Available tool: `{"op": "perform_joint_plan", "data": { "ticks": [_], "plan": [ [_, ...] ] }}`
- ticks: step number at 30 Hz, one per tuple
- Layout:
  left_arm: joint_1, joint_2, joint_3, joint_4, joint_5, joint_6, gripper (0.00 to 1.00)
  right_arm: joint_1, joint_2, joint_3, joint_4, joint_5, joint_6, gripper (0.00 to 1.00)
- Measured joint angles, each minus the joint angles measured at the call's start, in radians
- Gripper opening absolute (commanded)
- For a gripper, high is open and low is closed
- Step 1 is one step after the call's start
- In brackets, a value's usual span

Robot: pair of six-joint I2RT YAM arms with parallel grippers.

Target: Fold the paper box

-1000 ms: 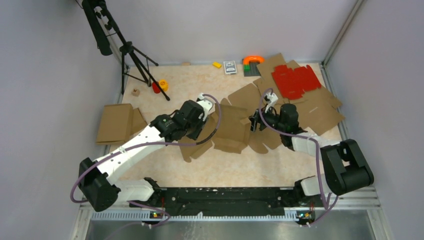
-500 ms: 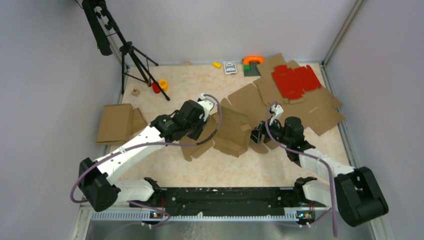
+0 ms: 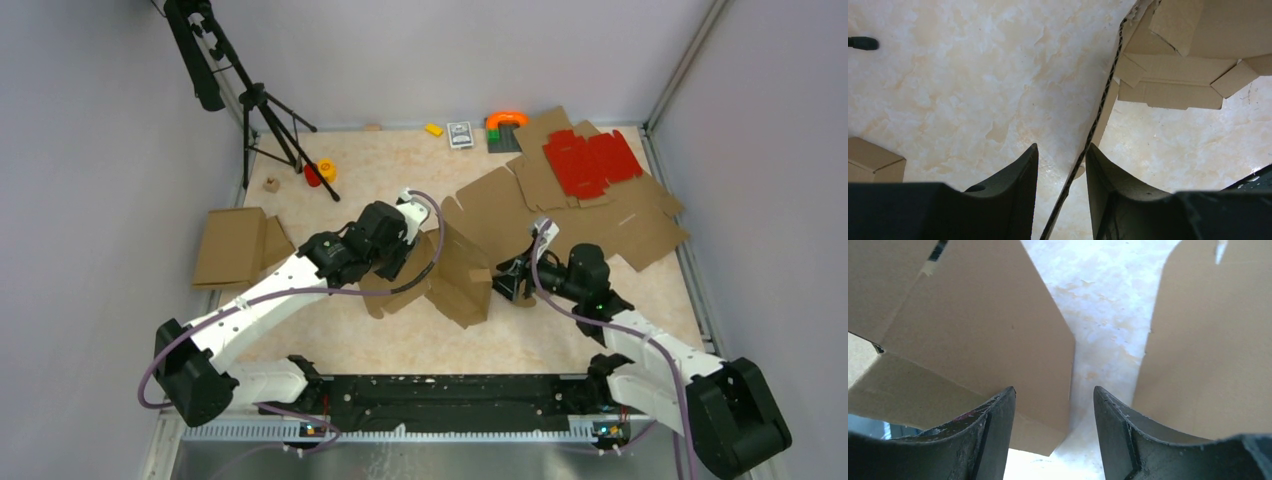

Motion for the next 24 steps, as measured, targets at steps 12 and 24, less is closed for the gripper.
{"op": "perform_joint_plan", "data": {
  "ticks": [12, 24],
  "plan": [
    [0.000, 0.000, 0.000, 0.007, 0.004, 0.014, 0.29, 0.112, -0.085, -0.025, -0.013, -0.012, -0.012, 0.63],
    [0.000, 0.000, -0.002, 0.012, 0.011, 0.035, 0.29, 0.248, -0.154, -0.066, -0.058, 0.048, -0.021, 0.68]
  ]
}}
